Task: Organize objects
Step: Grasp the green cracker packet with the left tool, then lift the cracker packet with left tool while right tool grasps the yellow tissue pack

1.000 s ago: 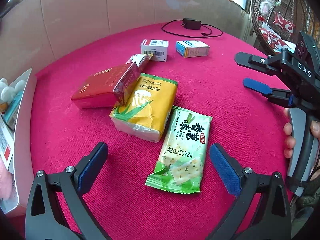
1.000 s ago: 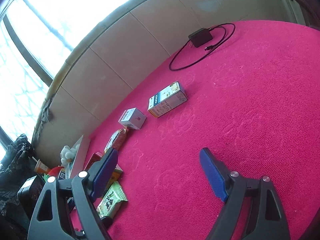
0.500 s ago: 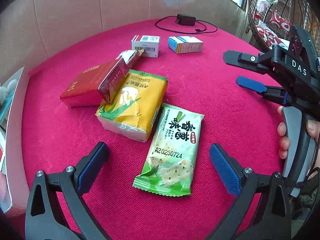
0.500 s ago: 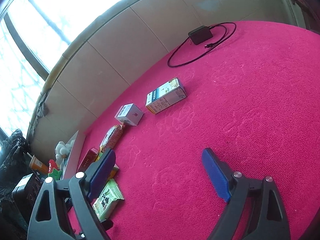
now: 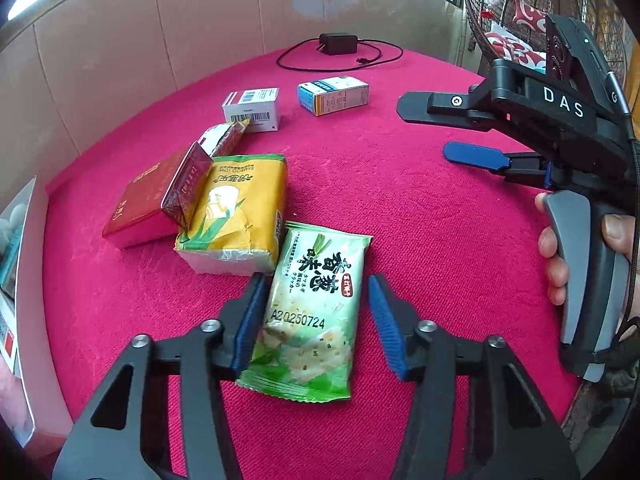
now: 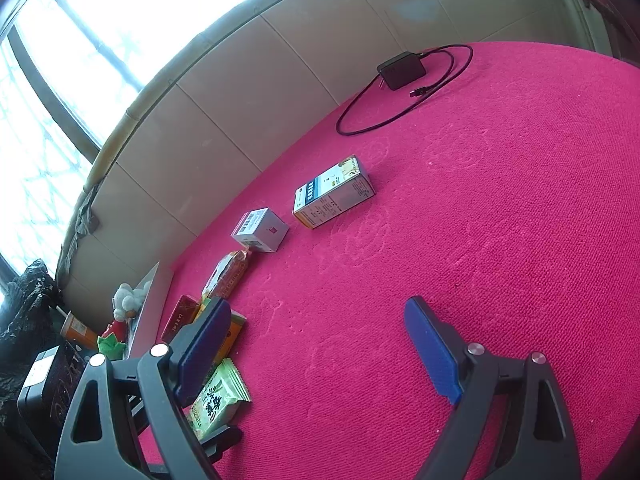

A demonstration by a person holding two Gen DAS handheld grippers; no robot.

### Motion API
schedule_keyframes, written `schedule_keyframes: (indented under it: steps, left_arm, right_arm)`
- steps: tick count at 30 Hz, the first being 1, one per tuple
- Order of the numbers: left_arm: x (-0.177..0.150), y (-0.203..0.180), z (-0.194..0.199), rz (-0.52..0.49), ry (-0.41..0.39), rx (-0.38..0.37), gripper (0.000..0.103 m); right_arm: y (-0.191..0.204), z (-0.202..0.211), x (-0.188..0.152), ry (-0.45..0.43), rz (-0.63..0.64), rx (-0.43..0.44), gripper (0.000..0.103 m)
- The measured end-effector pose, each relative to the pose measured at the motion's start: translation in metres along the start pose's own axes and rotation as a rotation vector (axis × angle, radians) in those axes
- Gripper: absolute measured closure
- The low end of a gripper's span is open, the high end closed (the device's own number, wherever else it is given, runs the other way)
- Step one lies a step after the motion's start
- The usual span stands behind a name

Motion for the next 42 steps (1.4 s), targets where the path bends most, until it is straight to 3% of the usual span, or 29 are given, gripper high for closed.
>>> schedule_keyframes:
  steps: [4,8,19,22,23,28,34,35,36,37,42]
  left_arm:
    - [-0.005,0.007,0.005,0.029,-0.006,0.011,0.065]
    - [-0.016,0.022,0.017,0.086,-0.017,0.027,0.065]
    - [-0.058,0.059,0.072,0.256,-0.103,0.012,0.065]
    - [-0.066,0.067,0.078,0.276,-0.121,0.032,0.065]
    - [-0.071,0.067,0.077,0.283,-0.111,0.035,0.065]
    - [-0.074,0.071,0.083,0.319,-0.138,0.027,0.065]
    - [-0.072,0.071,0.084,0.314,-0.15,0.051,0.065]
    - [-0.072,0.071,0.083,0.313,-0.15,0.052,0.065]
    - [-0.071,0.071,0.084,0.312,-0.149,0.054,0.065]
    - [-0.072,0.07,0.085,0.31,-0.147,0.056,0.065]
    - [-0.07,0.072,0.086,0.298,-0.159,0.08,0.066]
  right_arm:
    - [0.002,-0.001,-0.001,0.006,0.012,-0.015,0.014]
    - [0.018,-0.007,-0.008,0.047,0.101,-0.03,0.013]
    - [0.118,-0.049,-0.051,0.219,0.451,0.056,0.013]
    - [0.139,-0.065,-0.059,0.262,0.565,0.083,0.0]
    - [0.144,-0.07,-0.062,0.262,0.603,0.083,0.0]
    - [0.157,-0.096,-0.077,0.302,0.721,0.04,0.0]
    - [0.146,-0.113,-0.084,0.344,0.72,-0.029,0.0]
    - [0.147,-0.111,-0.084,0.333,0.724,-0.028,0.004]
    - [0.147,-0.109,-0.085,0.325,0.734,-0.031,0.023]
    - [0.147,-0.108,-0.087,0.32,0.748,-0.048,0.031]
    - [0.145,-0.096,-0.091,0.297,0.744,-0.052,0.031]
Point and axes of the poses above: each gripper's, at about its wrist camera, not at the fingertips, and z roughly against the way its jaws point, y to its left, x to its top, the point moved 7 cm from there along -z, roughly the way its jaws point, and after that the axes turned 5 degrees about -z, right-handed, at the moved point
